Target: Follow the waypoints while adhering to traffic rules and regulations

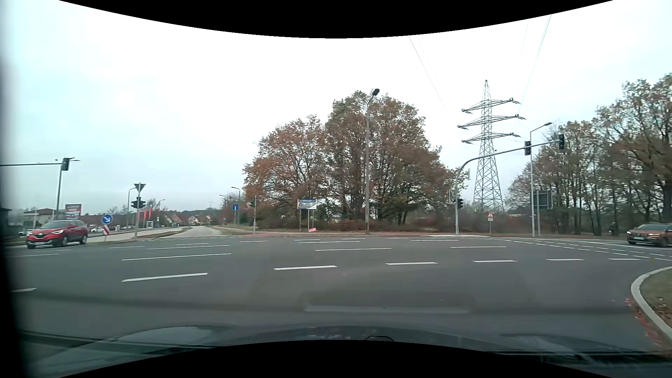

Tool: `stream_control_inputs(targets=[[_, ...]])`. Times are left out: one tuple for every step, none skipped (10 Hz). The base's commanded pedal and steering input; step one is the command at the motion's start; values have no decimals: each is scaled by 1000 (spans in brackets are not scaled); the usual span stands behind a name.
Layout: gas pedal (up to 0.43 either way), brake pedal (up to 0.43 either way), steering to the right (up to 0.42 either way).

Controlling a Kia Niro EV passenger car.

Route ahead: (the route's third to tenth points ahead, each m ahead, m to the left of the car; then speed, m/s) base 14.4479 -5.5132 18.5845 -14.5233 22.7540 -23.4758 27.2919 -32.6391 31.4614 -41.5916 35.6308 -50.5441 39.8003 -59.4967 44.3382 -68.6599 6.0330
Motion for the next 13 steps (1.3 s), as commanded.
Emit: stream_control_inputs(targets=[[157, 0, 271], [157, 0, 274], [157, 0, 277], [157, 0, 279], [157, 0, 281], [157, 0, 282], [157, 0, 282], [157, 0, 285], [157, 0, 287], [157, 0, 287], [157, 0, 289], [157, 0, 291], [157, 0, 293]])
